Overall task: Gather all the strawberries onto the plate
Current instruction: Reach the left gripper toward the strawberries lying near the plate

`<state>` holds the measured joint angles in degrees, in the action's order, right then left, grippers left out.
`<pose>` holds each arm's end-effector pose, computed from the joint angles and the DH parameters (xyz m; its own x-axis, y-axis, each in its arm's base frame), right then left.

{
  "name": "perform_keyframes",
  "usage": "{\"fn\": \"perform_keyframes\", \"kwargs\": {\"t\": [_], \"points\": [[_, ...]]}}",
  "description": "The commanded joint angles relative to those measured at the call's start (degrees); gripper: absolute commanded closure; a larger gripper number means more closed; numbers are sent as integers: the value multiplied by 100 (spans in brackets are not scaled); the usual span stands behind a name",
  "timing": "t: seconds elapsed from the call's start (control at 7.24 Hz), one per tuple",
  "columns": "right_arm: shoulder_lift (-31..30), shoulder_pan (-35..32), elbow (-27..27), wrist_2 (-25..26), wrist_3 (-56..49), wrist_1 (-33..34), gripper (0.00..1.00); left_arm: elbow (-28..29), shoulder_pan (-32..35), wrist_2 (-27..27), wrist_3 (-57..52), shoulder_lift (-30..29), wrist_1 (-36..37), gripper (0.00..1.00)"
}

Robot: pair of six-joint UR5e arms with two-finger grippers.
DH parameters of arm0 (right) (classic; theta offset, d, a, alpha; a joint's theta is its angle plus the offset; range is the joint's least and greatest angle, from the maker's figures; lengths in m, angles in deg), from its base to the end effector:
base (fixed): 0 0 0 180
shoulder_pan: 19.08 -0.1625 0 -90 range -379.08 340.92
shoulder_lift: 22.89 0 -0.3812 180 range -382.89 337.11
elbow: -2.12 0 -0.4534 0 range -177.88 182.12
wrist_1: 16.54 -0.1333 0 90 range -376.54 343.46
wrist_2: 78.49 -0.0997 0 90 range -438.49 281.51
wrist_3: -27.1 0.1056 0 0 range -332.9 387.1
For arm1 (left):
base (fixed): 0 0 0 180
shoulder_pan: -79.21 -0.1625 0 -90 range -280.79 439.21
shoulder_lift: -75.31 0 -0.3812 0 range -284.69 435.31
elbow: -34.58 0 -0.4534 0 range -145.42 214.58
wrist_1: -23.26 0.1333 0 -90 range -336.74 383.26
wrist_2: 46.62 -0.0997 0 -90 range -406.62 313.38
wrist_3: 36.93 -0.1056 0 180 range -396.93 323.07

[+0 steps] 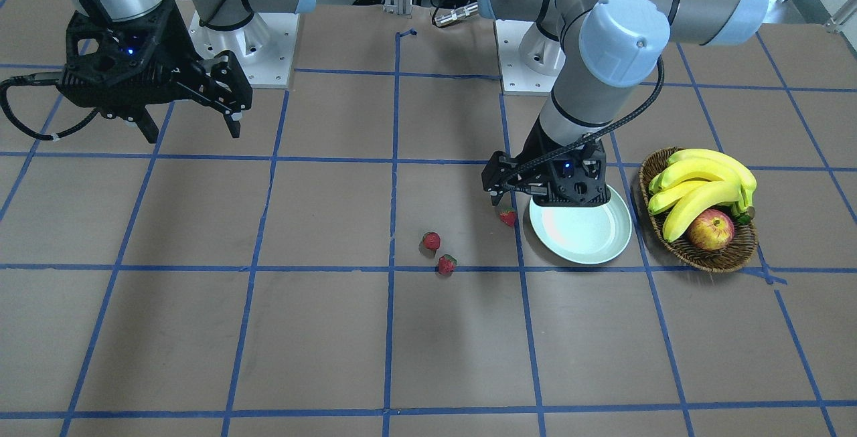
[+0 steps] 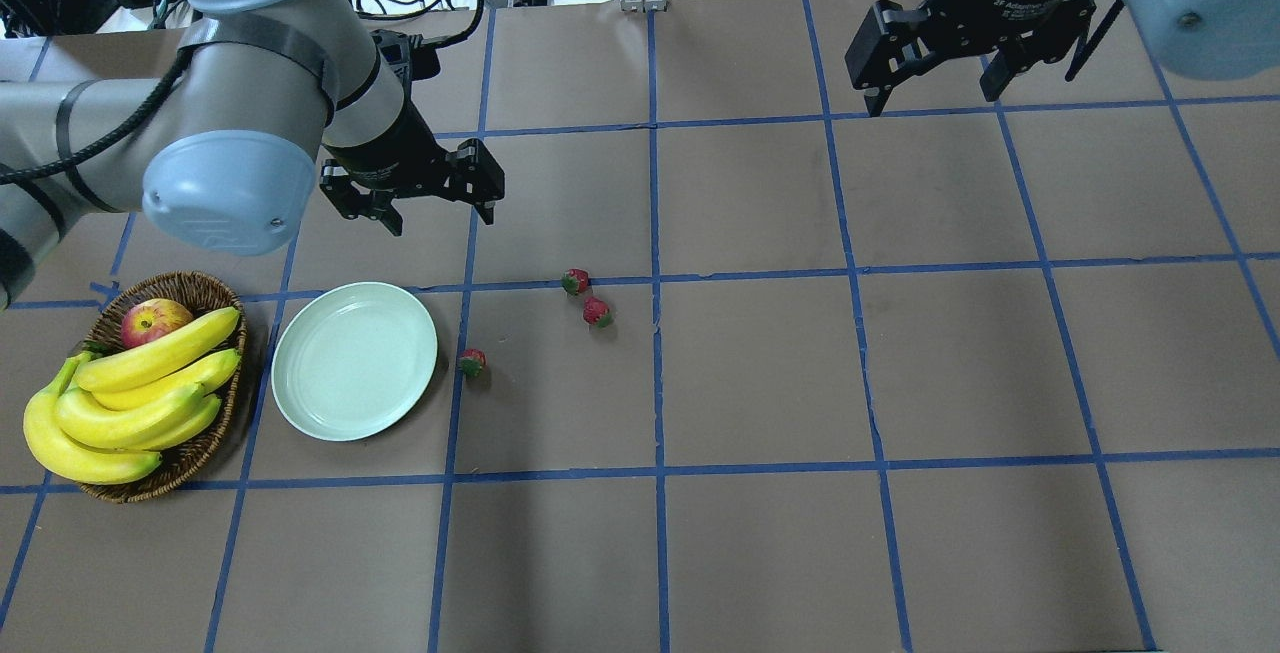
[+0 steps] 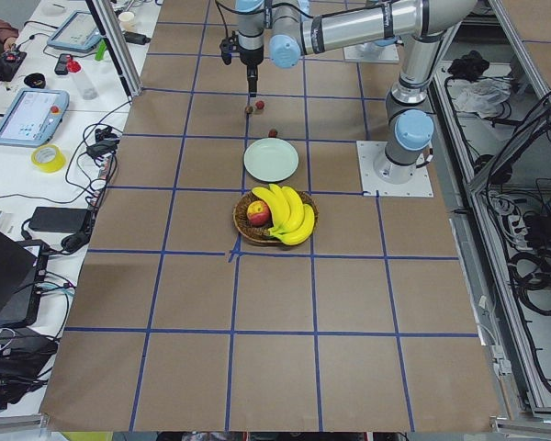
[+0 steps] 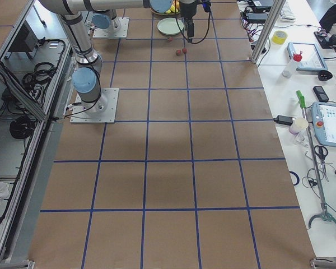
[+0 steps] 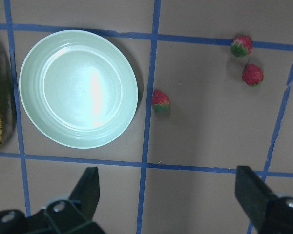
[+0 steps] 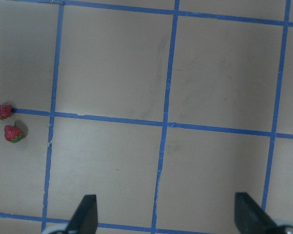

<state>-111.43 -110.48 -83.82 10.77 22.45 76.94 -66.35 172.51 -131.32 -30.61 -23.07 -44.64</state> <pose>0.1486 -0.5695 0.4697 -0.9943 -0.1063 -0.0042 -0.1052 0.9887 -0.1066 -0.1767 -0.5789 0.2895 -0.9941 -0.0483 0.0971 -0.0523 0.9979 -0.0382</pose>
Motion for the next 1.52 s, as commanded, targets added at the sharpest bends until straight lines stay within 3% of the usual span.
{"fn": "perform_keyframes", "kwargs": {"t": [0.0, 0.55, 1.1, 1.24, 1.38], "points": [[3, 0, -1, -13, -10, -5, 0, -224, 136, 384, 1, -592, 1074, 0], [-5, 0, -1, -13, -10, -14, 0, -243, 443, 411, 19, -1568, 2050, 5], [3, 0, -1, -13, -10, -14, 0, -243, 575, 411, 19, -2080, 2211, 5], [3, 0, -1, -13, -10, -14, 0, -251, 584, 420, 27, -2089, 2211, 6], [3, 0, -1, -13, -10, -14, 0, -260, 602, 420, 10, -2081, 2185, 15]]}}
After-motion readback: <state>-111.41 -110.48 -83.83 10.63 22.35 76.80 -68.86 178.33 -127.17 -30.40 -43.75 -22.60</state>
